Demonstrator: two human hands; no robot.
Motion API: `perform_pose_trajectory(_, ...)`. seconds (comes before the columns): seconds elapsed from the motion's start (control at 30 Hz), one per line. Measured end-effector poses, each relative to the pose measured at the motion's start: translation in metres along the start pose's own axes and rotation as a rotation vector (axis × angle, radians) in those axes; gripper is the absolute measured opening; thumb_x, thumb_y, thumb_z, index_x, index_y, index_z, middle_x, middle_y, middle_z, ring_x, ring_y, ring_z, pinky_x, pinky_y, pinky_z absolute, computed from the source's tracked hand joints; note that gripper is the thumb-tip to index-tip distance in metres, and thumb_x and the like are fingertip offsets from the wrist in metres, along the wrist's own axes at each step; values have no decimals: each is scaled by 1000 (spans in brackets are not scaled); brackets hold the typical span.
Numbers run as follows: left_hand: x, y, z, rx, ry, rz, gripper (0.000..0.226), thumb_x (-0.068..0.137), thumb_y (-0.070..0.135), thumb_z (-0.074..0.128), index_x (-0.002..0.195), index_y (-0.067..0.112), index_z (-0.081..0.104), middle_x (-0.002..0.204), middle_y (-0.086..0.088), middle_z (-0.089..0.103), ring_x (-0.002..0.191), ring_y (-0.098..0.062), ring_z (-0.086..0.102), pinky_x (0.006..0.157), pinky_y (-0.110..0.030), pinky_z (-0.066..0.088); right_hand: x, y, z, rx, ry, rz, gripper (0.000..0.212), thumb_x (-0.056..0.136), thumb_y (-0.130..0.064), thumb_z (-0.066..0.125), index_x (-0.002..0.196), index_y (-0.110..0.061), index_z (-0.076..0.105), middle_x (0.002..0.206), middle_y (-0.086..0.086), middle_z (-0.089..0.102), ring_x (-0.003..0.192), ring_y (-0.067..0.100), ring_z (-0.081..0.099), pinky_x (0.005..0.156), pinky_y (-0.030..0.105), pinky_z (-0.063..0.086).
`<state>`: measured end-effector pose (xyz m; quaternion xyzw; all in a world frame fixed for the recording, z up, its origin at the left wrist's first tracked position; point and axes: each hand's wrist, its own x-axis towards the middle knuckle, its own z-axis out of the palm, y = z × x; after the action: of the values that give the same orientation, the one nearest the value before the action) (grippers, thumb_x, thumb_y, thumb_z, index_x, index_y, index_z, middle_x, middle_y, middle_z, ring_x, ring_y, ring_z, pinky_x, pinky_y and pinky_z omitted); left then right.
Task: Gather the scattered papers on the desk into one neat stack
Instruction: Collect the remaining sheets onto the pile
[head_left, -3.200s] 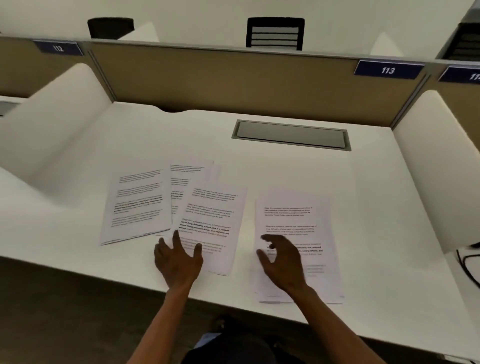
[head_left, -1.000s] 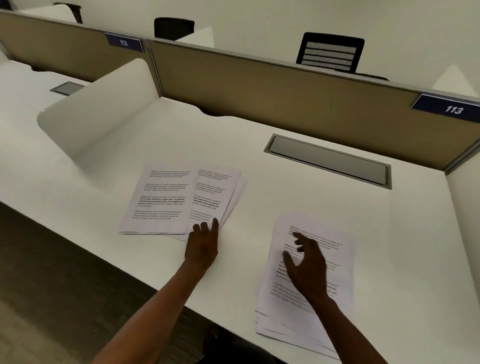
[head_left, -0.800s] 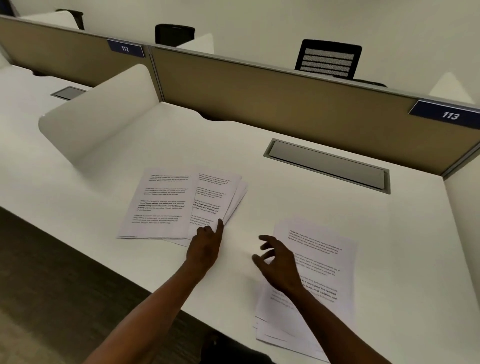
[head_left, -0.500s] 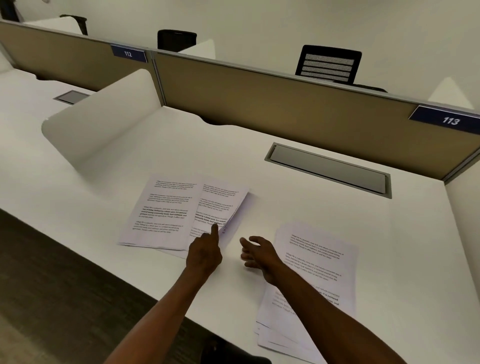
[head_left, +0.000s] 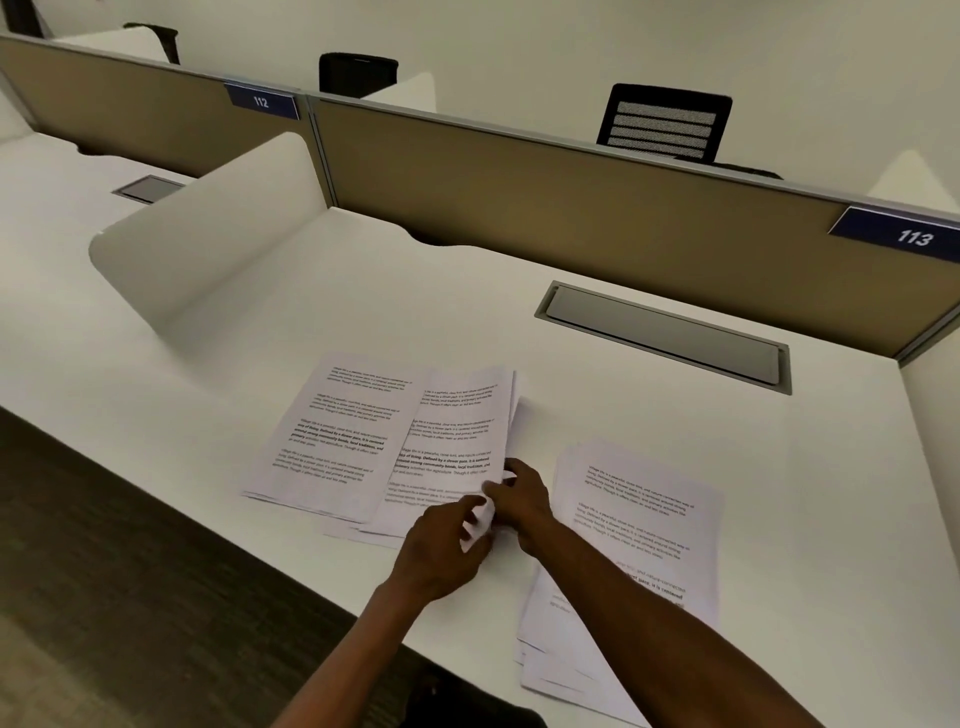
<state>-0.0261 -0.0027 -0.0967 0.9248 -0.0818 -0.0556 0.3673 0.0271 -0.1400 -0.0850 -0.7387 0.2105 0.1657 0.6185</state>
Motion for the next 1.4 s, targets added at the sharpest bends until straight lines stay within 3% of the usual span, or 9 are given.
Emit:
perform_pose_trajectory(0.13,1,-10,-12,-99,118,-76,62,77,68,62,125,29,61,117,10,69,98,-2,64,87,-30,57,-9,-2,-14,-100,54,-116,43,88,-8,59,130,-17,57,123,6,66,102,20,62,88,30,53)
perform_pose_trajectory(0.3,10,-50,-47,38,373,-242,53,86,43,67,133,20,55,135,-4,57,128,-24,49,105,-39,42,-19,1,-62,56,96,-150,39,89,-6,61,126,-20,62,118,2,68,101,21,65,93,41,54)
perform_pose_trajectory(0.47,18,-94,-60,257,219,-420,64,83,45,68,138,17,49,142,-13,50,131,-35,44,104,-51,43,-41,13,-134,292,169,-96,36,90,3,60,122,-13,63,119,9,69,106,30,66,97,49,52)
perform_pose_trajectory(0.73,17,-44,-39,158,358,-195,50,86,33,70,132,15,57,137,-11,55,129,-30,46,104,-42,40,-88,49,-203,443,236,-32,35,89,5,60,115,-17,64,115,9,70,100,32,68,72,36,61)
perform_pose_trajectory(0.83,17,29,-26,-370,97,-278,48,88,48,64,130,26,59,123,6,67,107,-13,63,90,-26,49,-99,64,-212,487,206,-6,41,86,5,63,125,-9,61,118,12,69,105,35,67,73,34,62)
perform_pose_trajectory(0.97,17,91,-2,-981,-384,-464,45,92,54,54,128,29,62,118,1,73,107,-23,70,97,-43,54,-107,78,-223,463,209,2,71,59,-19,87,125,-13,62,118,10,71,104,34,69,76,38,61)
perform_pose_trajectory(1.07,21,104,6,-1359,-505,-616,42,97,47,51,127,20,65,125,-13,68,117,-36,64,105,-57,45,-113,91,-235,384,236,-4,46,83,-4,70,127,-13,61,122,11,70,105,33,69,89,46,56)
perform_pose_trajectory(1.27,18,99,47,-983,-517,-547,43,93,2,59,132,18,56,120,-9,71,105,-32,70,92,-56,54,-124,112,-245,231,290,33,39,93,-8,62,129,-20,56,116,5,71,99,27,70,82,43,57)
perform_pose_trajectory(1.4,16,101,65,-876,-370,-596,52,78,-2,77,124,13,60,120,-12,70,96,-28,71,83,-48,59,-126,122,-235,37,432,60,46,80,-30,78,120,-24,57,112,-1,69,99,19,67,87,45,56)
